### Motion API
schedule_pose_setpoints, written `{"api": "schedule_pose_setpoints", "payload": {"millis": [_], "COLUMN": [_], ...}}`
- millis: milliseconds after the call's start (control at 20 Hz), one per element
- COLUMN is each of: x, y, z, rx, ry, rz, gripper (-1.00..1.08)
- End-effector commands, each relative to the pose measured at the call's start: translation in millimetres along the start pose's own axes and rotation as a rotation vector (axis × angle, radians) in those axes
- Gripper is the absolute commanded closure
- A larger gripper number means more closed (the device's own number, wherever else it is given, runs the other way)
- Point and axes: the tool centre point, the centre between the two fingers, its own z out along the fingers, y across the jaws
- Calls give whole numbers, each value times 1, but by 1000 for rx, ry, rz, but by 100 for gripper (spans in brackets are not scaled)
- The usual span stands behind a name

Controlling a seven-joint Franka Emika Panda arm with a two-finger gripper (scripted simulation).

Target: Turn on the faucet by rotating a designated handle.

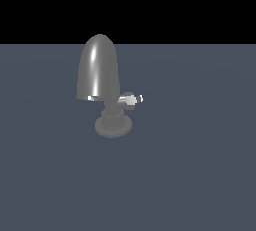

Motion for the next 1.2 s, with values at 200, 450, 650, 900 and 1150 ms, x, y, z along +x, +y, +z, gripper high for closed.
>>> {"api": "schedule_pose_setpoints", "payload": {"millis": [200, 450, 650, 900, 1150], "x": [30, 55, 75, 100, 125], "y": [-8, -13, -16, -17, -17], "z": [5, 12, 19, 30, 44], "rx": [44, 80, 110, 149, 190], "ry": [-113, -207, -284, -383, -487], "rz": [97, 177, 243, 329, 418], "gripper": [108, 108, 108, 108, 108]}}
